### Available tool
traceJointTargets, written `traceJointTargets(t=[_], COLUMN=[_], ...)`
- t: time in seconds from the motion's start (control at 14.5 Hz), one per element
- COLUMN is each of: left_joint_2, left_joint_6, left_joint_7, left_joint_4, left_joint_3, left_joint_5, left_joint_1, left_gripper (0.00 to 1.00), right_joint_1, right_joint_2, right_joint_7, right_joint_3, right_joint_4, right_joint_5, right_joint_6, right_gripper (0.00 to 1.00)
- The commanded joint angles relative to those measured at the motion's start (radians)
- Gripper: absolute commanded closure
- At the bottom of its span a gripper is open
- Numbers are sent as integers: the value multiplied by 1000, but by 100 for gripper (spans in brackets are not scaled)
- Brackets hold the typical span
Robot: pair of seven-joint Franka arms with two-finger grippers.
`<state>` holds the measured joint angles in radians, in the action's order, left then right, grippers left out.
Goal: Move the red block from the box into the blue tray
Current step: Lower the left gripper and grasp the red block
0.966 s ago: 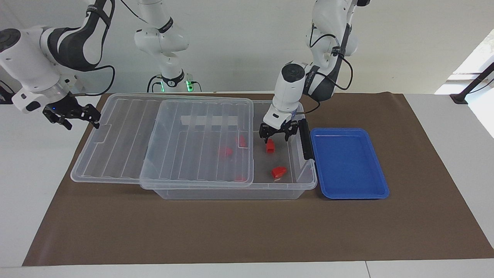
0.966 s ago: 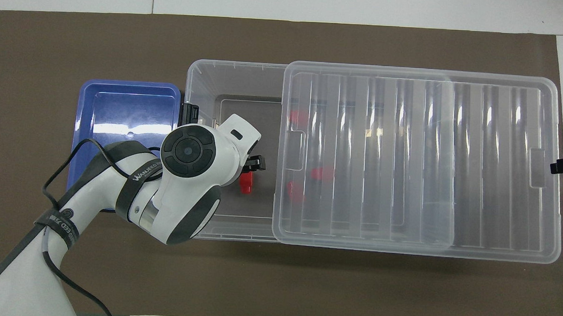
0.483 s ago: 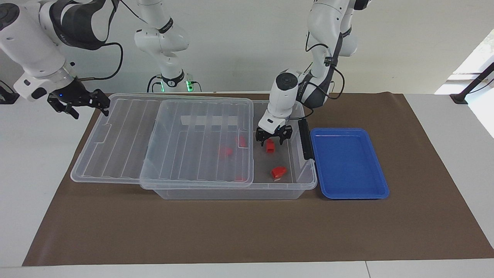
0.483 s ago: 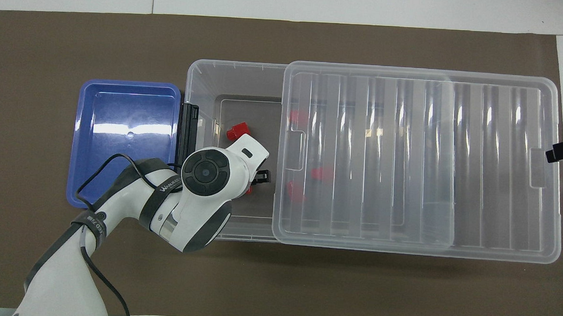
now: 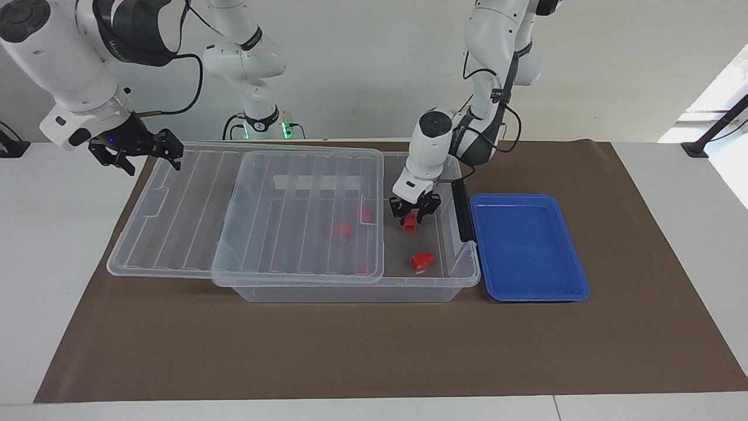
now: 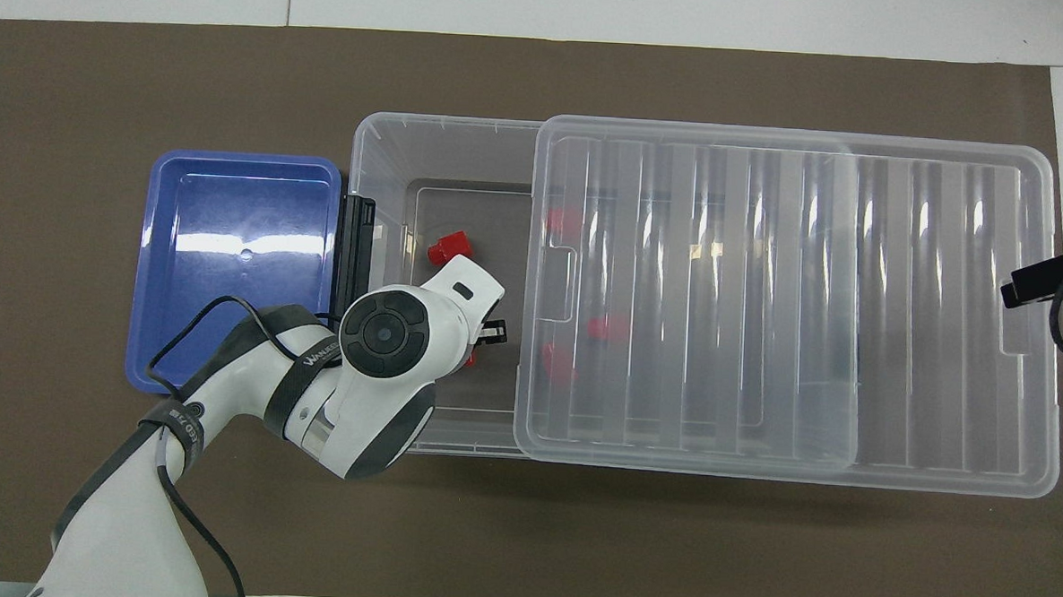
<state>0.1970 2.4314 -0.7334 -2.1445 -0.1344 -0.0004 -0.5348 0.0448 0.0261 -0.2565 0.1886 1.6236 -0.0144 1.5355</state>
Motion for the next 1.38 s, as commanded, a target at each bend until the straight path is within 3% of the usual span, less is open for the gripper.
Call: traceJointTargets(t=[0.0, 0.28, 0.48, 0.97, 1.31], left_joint_2=[-7, -59, -152, -235, -304], left_joint_6=[2, -78, -185, -348, -478], left_joint_7=[-35, -32, -21, -20, -3], left_joint_4=[-15, -6, -5, 90, 178], left_joint_3=[13, 15, 21, 24, 27], left_joint_5=[5, 7, 7, 7, 7], left_joint_1=[-22, -13, 4, 7, 65], left_gripper=[100, 100, 100, 100, 100], right_joint_1=[-10, -3, -2, -5, -13], right_joint_2=[17, 21, 26, 26, 26], right_joint_7=[35, 72, 75, 75, 74], right_joint_3=[-24, -46, -83, -81, -78], right_joint_4=[-30, -53, -56, -56, -53], right_joint_5=[14, -4, -7, -7, -16], right_joint_6=[-29, -31, -31, -31, -15], right_gripper=[0, 0, 0, 0, 0])
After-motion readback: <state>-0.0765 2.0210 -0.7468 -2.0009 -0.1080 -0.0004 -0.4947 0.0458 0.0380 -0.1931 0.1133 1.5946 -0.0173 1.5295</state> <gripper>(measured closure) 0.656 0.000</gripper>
